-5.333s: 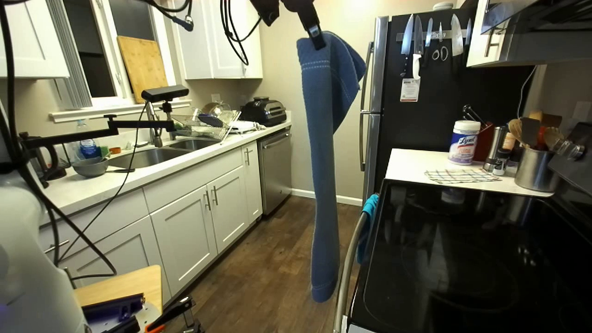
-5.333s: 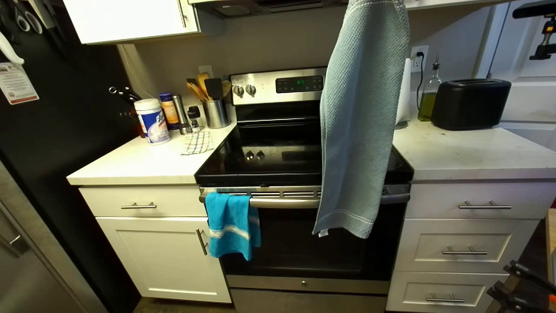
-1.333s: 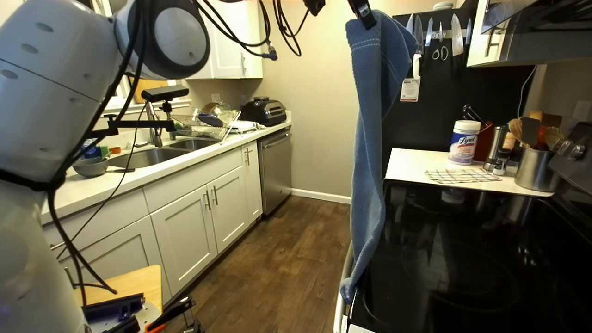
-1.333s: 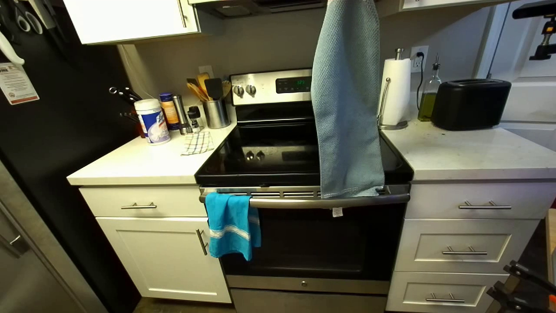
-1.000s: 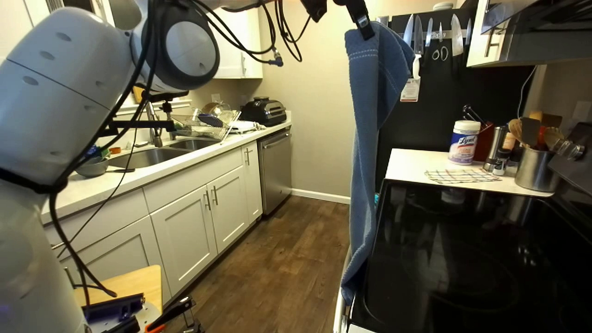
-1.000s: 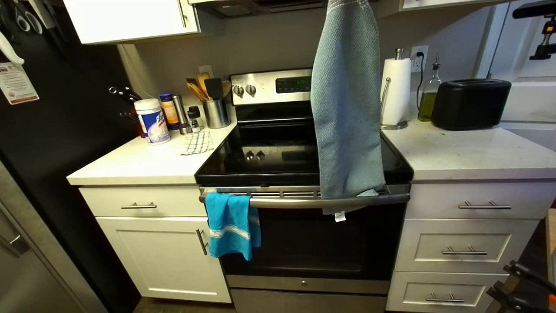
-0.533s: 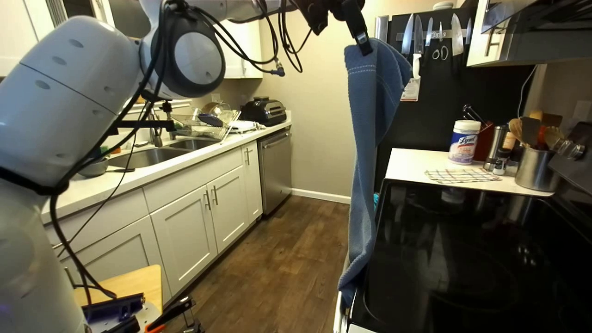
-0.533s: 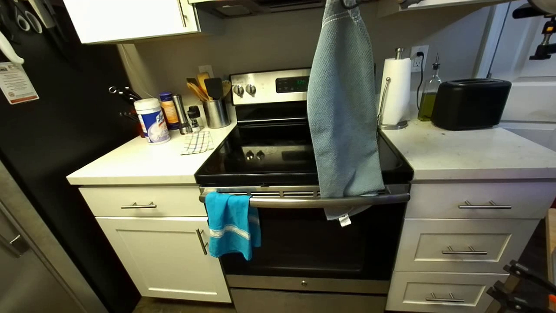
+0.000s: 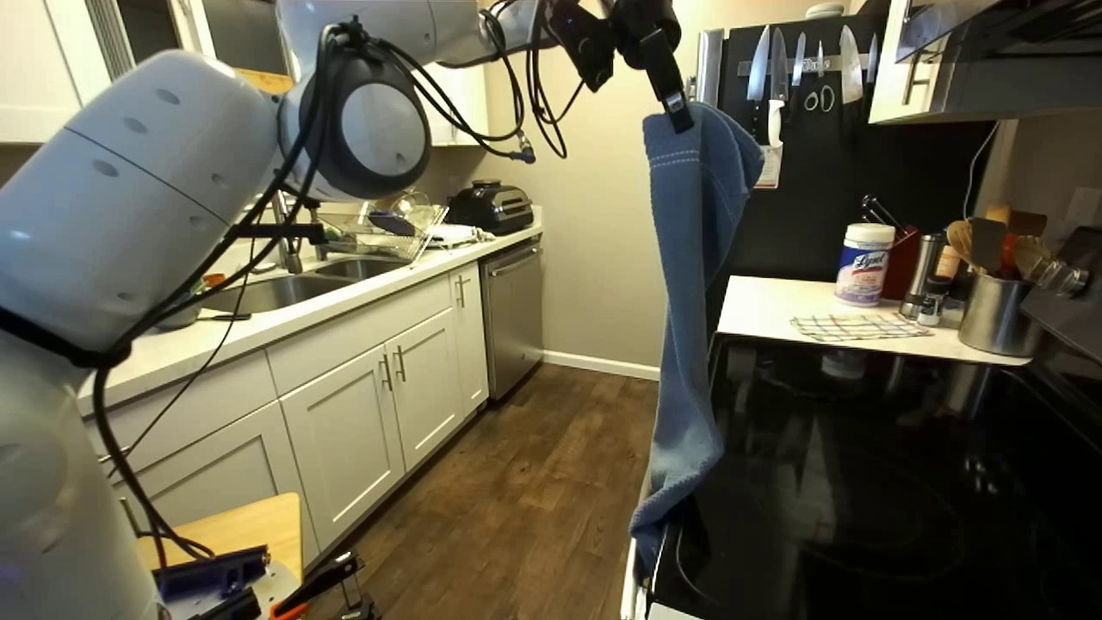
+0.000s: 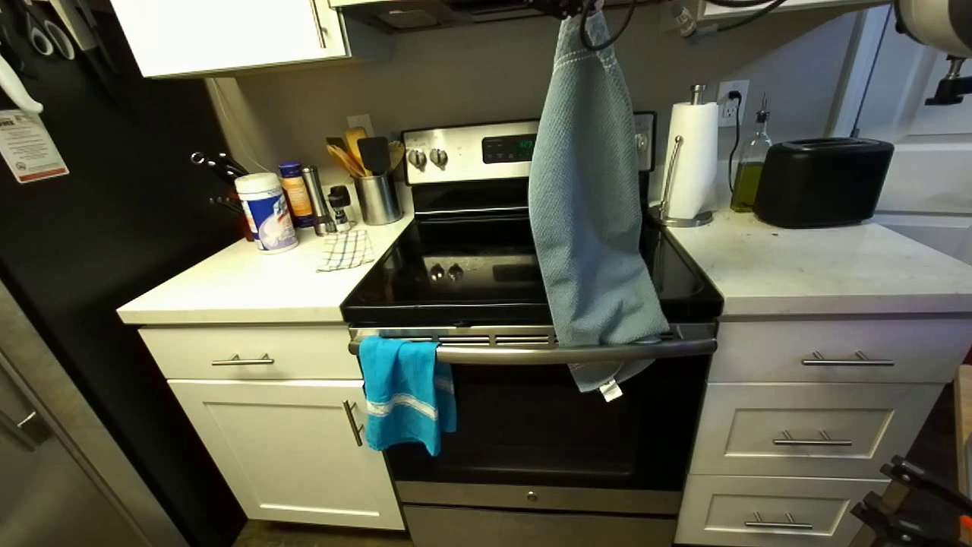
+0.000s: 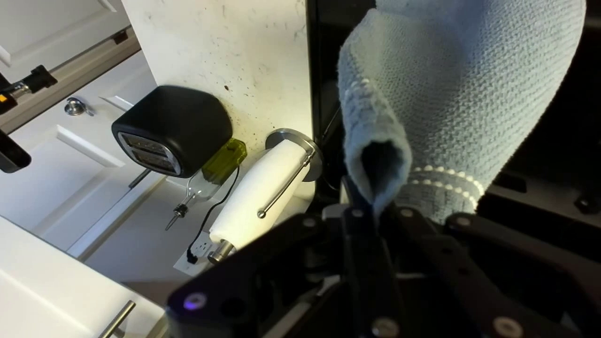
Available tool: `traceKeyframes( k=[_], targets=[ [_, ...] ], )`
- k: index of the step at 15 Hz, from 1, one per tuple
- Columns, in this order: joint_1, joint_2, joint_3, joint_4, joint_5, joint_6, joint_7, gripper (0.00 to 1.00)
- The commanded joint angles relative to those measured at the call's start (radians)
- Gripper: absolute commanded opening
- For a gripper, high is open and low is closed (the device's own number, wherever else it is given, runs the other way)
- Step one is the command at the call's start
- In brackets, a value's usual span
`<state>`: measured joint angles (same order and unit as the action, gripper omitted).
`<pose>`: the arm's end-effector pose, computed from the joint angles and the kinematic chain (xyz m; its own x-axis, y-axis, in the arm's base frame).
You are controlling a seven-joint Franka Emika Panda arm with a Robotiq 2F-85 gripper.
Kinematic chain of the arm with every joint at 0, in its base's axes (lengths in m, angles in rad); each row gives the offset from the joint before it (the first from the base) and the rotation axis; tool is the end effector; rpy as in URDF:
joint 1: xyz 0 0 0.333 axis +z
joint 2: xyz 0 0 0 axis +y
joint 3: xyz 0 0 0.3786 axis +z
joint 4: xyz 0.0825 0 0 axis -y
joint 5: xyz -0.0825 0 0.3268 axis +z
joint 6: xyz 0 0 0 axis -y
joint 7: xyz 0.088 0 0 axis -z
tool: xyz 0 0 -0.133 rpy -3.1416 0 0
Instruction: Hang the light blue towel on the handle of the oven.
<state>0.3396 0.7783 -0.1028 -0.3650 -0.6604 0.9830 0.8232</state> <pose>0.6360 0.0954 0.6484 0.6405 -0.6352 0.4316 -0.7645 -0.4746 0.4361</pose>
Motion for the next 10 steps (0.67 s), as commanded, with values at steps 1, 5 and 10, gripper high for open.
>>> traceKeyframes(
  k=[1, 5, 10],
  targets=[
    [0.009, 0.021, -0.049, -0.012, 0.055, 0.026, -0.031, 0.01],
    [0.038, 0.063, -0.084, -0.005, 0.053, 0.073, -0.037, 0.01],
    [0.082, 0.102, -0.108, -0.002, 0.050, 0.195, -0.011, 0.01]
  ],
)
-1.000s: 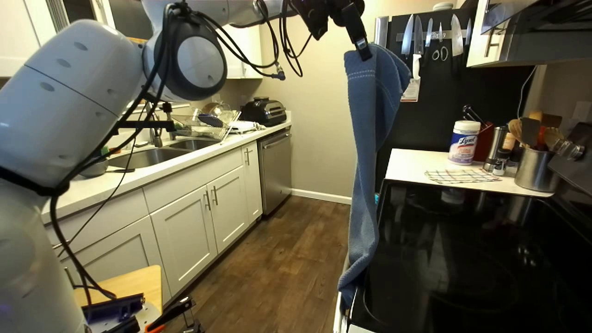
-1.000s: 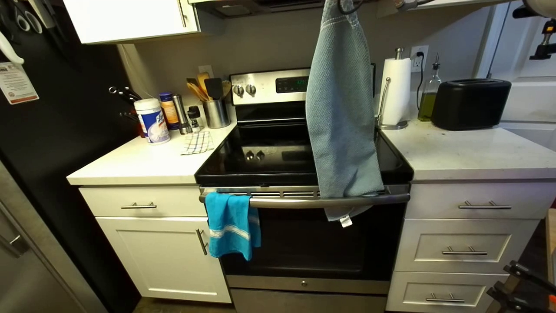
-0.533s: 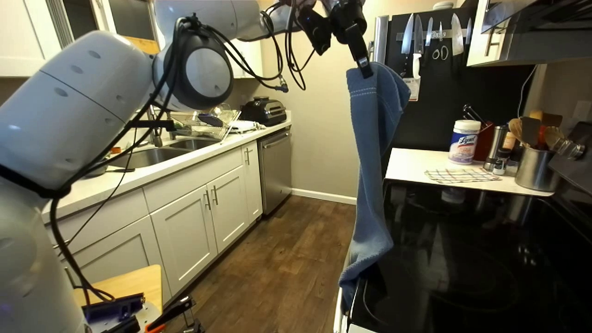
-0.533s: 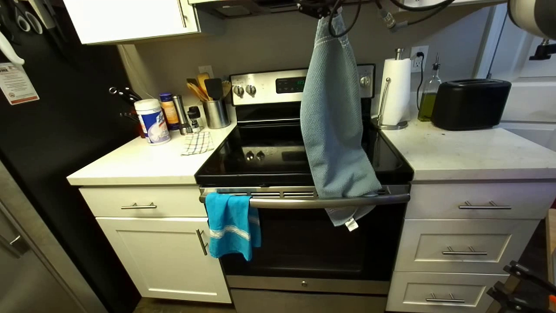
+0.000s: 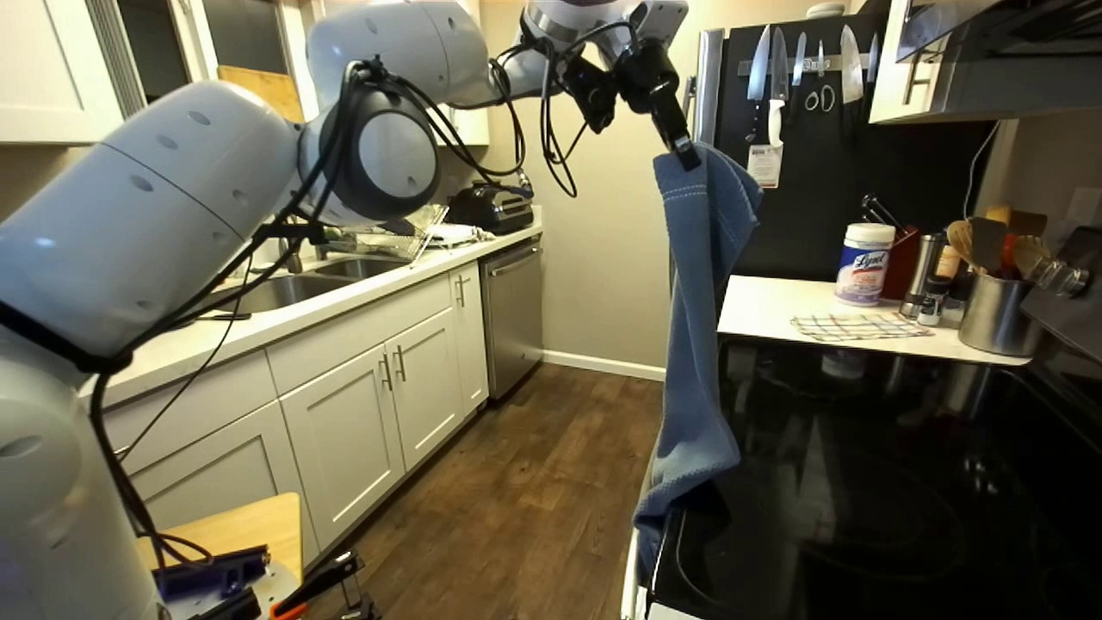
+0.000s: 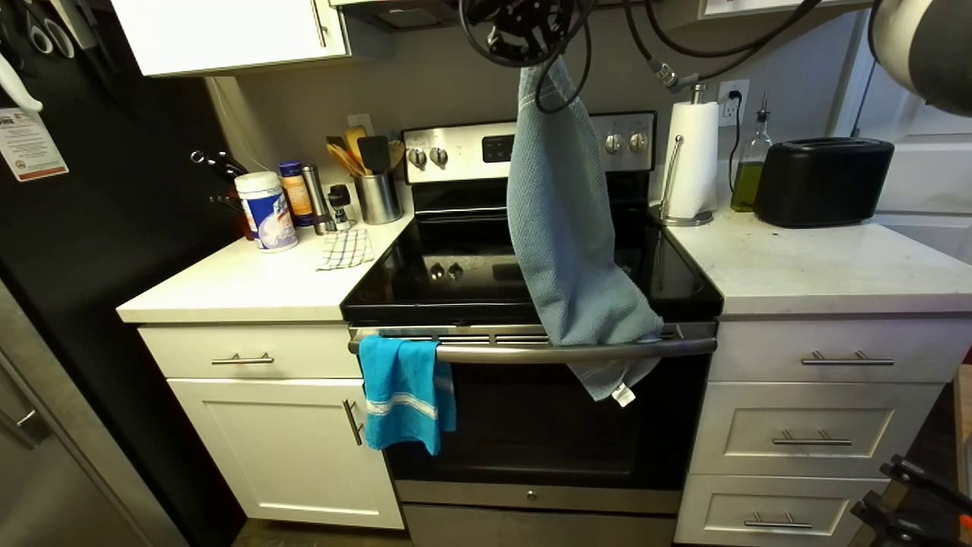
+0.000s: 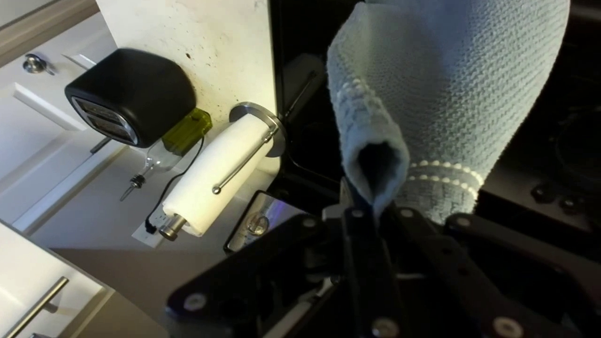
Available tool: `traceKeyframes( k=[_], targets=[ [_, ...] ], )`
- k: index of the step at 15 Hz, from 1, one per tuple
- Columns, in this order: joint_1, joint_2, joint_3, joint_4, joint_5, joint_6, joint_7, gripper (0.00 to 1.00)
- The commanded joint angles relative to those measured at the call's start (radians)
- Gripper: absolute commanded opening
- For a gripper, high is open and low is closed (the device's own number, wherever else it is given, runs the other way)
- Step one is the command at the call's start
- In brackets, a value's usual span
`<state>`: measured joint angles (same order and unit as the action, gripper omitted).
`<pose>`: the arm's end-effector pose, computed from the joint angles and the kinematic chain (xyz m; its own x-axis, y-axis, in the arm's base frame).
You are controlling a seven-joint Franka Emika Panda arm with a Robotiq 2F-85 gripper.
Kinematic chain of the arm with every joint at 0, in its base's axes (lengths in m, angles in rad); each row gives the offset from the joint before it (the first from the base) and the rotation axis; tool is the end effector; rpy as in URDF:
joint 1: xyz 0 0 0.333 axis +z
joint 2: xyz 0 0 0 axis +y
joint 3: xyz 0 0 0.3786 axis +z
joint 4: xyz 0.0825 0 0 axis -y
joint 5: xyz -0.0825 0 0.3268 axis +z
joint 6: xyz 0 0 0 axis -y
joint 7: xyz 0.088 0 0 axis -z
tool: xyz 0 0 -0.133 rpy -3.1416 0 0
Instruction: Hang the light blue towel on the handle of the oven.
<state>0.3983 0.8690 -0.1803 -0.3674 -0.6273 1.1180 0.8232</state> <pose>0.6726 0.1354 0.6014 0.6887 -0.5385 0.4855 -0.7249 -0.5259 0.4449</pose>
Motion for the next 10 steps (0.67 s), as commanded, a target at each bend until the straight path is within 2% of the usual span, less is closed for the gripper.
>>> traceKeyframes(
  k=[1, 10],
  targets=[
    [0.031, 0.021, -0.037, 0.000, 0.016, 0.080, 0.001, 0.01],
    [0.064, 0.103, -0.054, 0.000, 0.035, 0.219, 0.134, 0.01]
  ],
)
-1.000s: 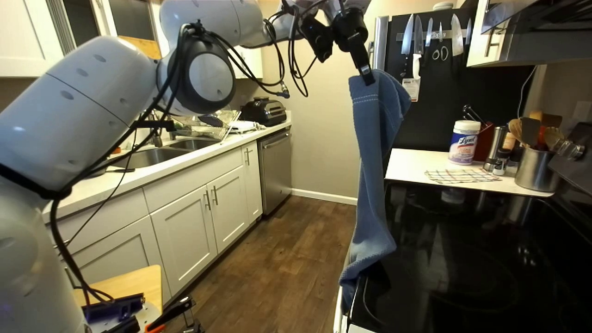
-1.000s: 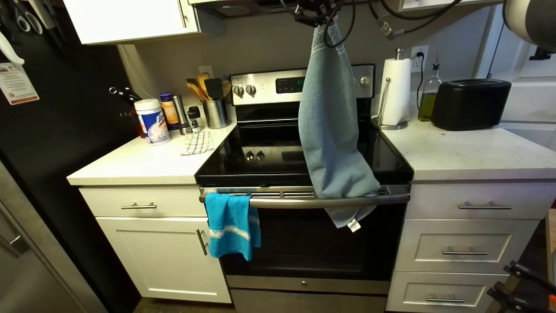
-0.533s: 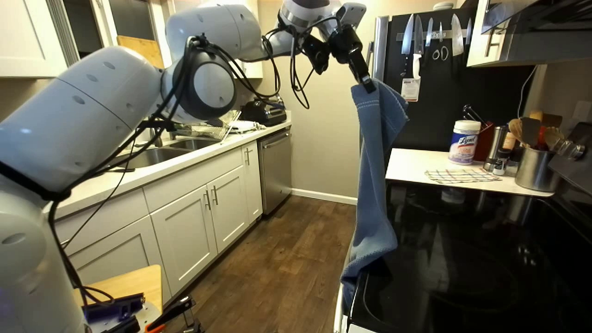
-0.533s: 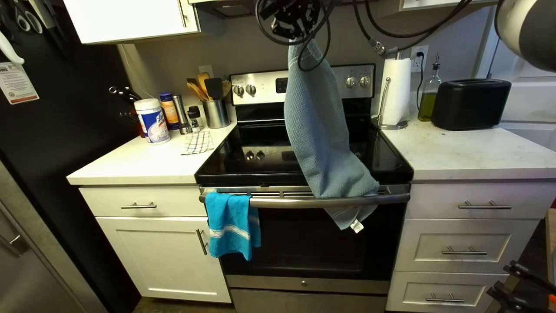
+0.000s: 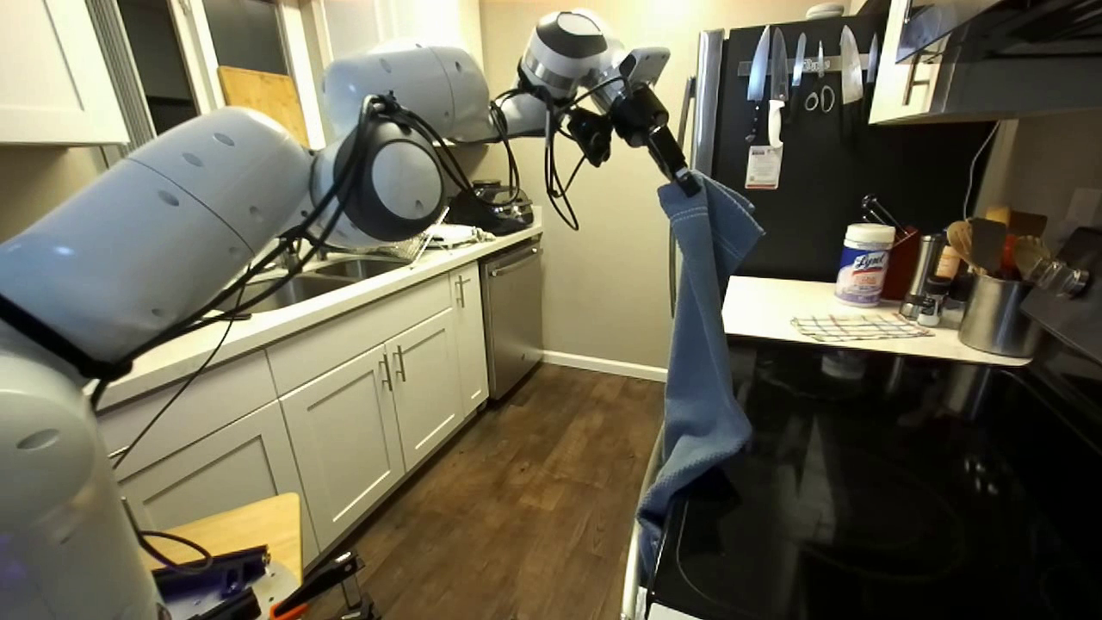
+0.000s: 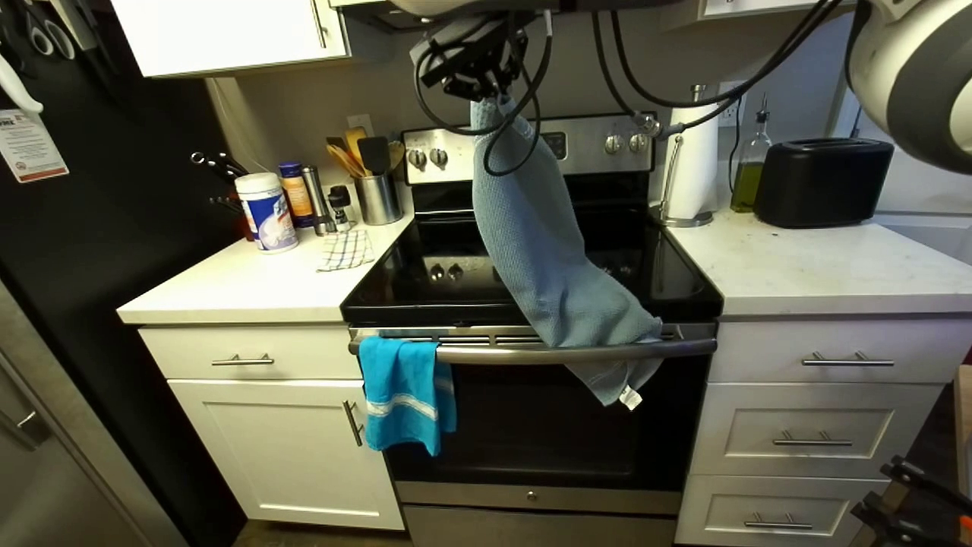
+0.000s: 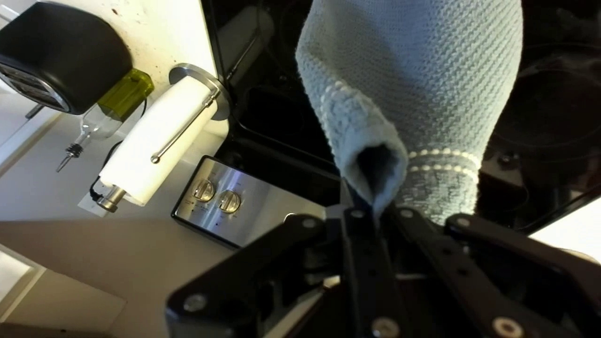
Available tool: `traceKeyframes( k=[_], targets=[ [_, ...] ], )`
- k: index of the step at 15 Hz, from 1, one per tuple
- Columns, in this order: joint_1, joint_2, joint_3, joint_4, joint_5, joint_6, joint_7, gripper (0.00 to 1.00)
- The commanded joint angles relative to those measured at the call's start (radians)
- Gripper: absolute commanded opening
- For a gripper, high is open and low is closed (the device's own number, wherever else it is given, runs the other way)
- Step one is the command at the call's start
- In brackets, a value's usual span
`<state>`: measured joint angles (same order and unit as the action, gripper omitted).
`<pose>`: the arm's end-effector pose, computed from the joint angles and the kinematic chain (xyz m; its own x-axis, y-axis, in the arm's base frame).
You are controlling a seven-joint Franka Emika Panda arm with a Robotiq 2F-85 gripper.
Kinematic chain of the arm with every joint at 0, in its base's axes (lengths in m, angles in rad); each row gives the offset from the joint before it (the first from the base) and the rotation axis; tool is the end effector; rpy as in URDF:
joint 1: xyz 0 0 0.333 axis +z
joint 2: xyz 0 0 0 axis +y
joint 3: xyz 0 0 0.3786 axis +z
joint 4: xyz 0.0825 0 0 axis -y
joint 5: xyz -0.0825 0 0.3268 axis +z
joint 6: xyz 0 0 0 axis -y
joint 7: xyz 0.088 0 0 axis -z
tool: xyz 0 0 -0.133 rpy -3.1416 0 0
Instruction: Hang the light blue towel on the handle of the oven.
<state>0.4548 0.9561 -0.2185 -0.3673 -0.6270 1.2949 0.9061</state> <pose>0.7057 0.1867 0.5573 0.6707 -0.4499 0.5897 -0.7231 -0.5735 0.3850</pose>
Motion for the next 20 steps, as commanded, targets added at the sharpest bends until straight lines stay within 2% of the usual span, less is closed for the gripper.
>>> traceKeyframes(
  k=[1, 6, 10, 20],
  targets=[
    [0.013, 0.027, -0.015, 0.000, 0.037, 0.054, 0.074, 0.01],
    [0.056, 0.093, -0.029, 0.000, 0.029, 0.123, 0.194, 0.01],
    [0.092, 0.141, -0.032, 0.000, 0.030, 0.103, 0.225, 0.01],
    [0.131, 0.140, -0.069, 0.004, 0.017, 0.113, 0.313, 0.01]
  ],
)
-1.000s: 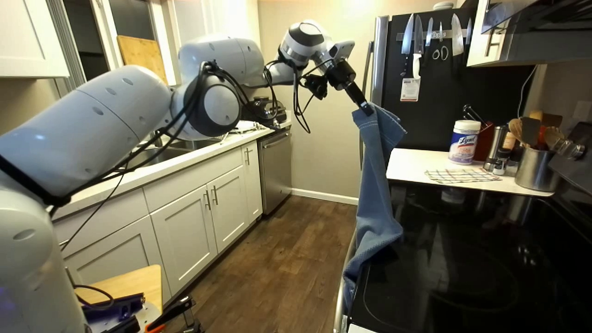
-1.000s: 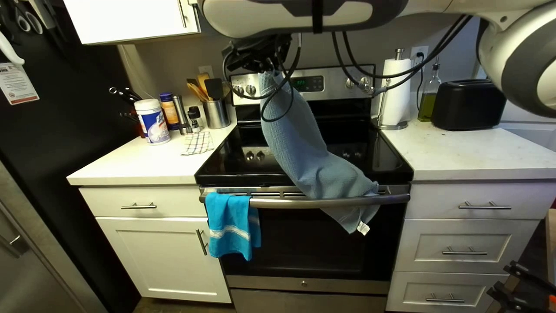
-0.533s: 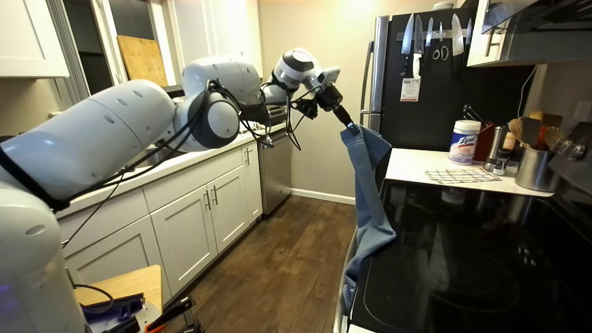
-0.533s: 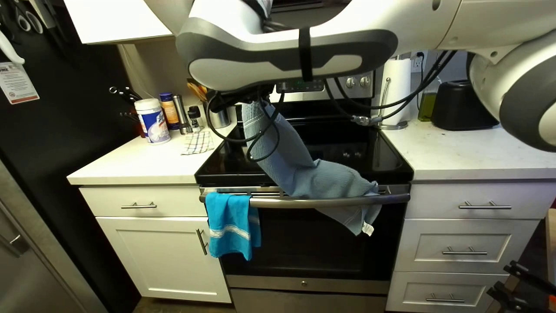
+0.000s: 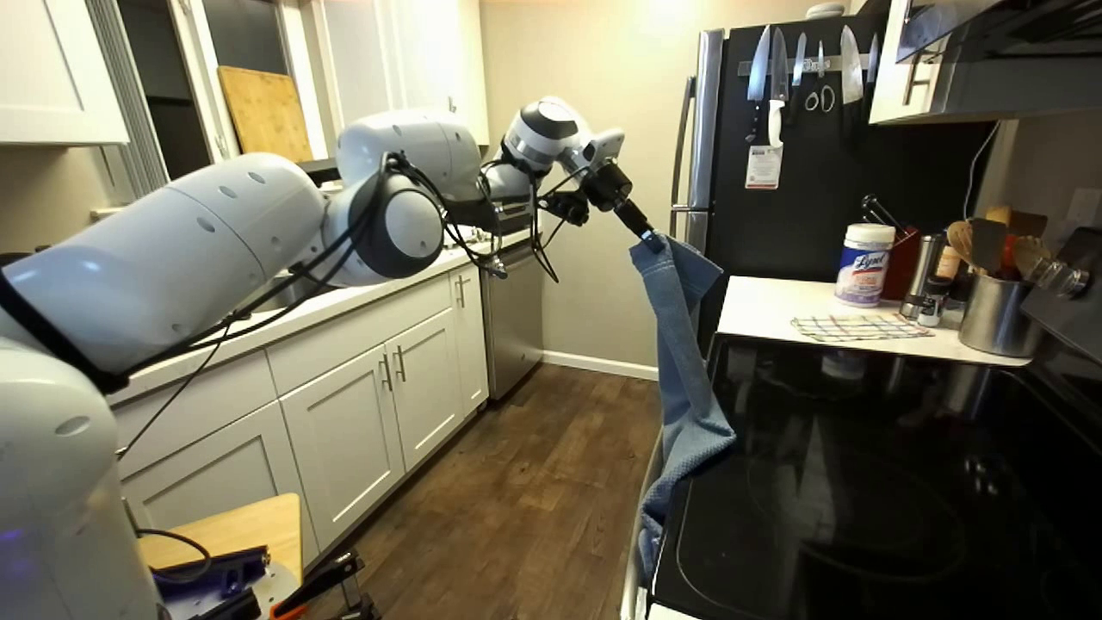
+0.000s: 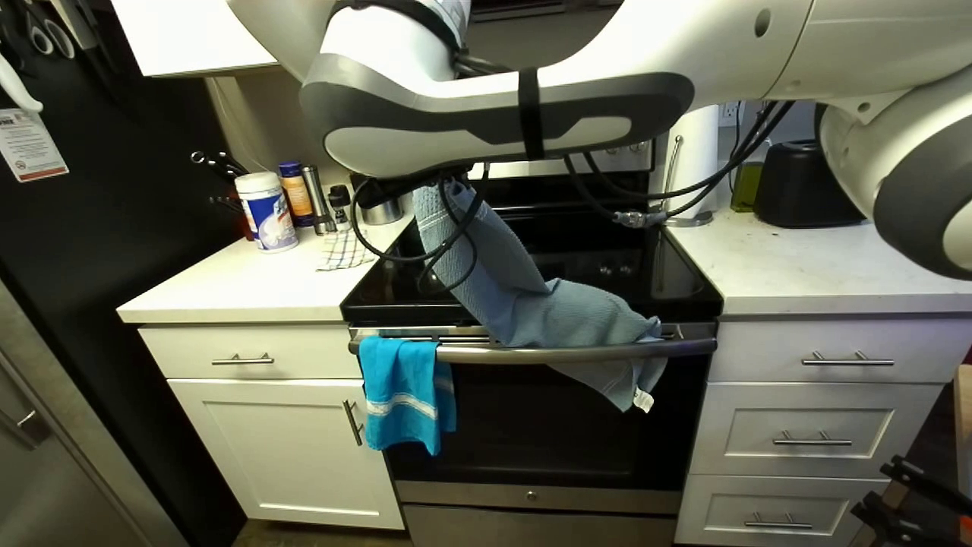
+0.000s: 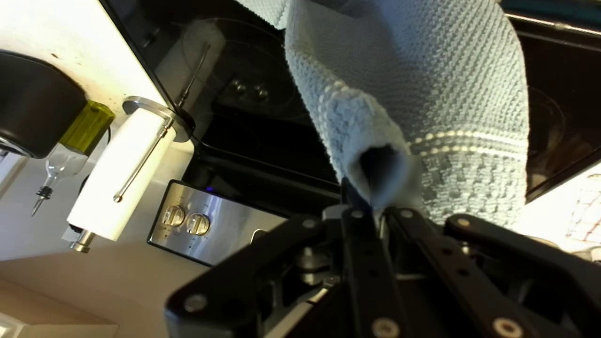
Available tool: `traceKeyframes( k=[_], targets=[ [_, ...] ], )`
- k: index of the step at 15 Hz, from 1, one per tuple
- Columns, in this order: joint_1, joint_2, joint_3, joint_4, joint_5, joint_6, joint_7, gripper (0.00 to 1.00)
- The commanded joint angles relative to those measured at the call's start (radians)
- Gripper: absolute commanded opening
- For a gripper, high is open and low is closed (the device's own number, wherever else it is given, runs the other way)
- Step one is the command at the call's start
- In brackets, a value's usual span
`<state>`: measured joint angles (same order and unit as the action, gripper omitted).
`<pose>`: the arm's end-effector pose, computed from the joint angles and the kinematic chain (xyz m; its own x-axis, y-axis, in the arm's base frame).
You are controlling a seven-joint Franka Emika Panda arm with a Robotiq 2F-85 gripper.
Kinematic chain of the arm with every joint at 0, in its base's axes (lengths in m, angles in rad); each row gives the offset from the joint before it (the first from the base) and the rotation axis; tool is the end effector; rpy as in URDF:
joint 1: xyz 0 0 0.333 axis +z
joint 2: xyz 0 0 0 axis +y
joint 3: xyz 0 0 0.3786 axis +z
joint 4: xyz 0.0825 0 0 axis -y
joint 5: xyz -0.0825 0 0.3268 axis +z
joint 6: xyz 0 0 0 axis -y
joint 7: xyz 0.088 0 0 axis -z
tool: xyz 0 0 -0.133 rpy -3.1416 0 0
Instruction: Hang the light blue towel on the handle of the oven.
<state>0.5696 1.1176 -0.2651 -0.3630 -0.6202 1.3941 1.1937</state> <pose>0.7158 0.2815 0.4513 0.5616 -0.4487 0.6952 -0.7906 -0.5388 0.2910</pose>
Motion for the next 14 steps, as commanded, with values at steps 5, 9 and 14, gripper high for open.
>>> traceKeyframes(
  k=[5, 9, 14],
  targets=[
    [0.052, -0.043, -0.025, 0.016, 0.015, -0.036, -0.067, 0.01],
    [0.075, -0.060, -0.003, 0.016, 0.031, -0.121, -0.256, 0.01],
    [0.109, -0.079, -0.015, 0.016, 0.019, -0.224, -0.344, 0.01]
  ],
)
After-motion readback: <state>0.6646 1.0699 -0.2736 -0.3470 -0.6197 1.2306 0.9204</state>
